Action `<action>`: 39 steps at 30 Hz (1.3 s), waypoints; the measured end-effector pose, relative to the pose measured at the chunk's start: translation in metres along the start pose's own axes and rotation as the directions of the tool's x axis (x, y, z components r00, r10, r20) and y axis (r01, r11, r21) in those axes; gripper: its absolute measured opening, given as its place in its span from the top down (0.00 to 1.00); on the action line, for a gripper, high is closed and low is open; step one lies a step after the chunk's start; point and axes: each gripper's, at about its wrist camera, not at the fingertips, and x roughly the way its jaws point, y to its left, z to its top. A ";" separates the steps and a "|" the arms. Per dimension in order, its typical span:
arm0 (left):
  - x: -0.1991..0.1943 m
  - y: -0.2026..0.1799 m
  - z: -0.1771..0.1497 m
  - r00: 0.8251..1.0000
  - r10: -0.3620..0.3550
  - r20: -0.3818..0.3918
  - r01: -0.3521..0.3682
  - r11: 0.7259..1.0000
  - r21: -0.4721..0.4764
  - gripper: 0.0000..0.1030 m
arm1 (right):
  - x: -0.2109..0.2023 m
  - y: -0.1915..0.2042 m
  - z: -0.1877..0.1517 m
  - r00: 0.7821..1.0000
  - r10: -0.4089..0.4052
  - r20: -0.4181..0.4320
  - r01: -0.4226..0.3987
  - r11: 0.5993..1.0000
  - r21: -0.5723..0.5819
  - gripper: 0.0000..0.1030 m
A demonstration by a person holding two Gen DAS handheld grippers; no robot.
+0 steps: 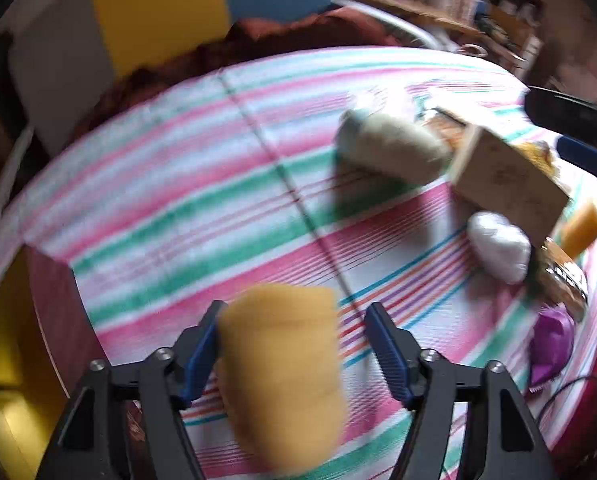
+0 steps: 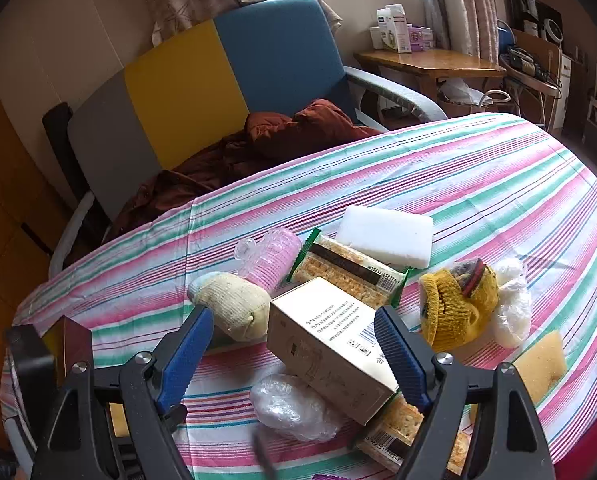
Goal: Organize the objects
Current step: 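Grasp the white cardboard box with the right tool while the left tool holds the sponge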
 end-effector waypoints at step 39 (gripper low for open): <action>-0.103 0.007 -0.066 0.959 -0.086 0.269 0.107 0.992 -0.064 0.66 | 0.044 0.010 -0.007 0.981 -0.103 -0.166 0.081 0.988 -0.133 0.22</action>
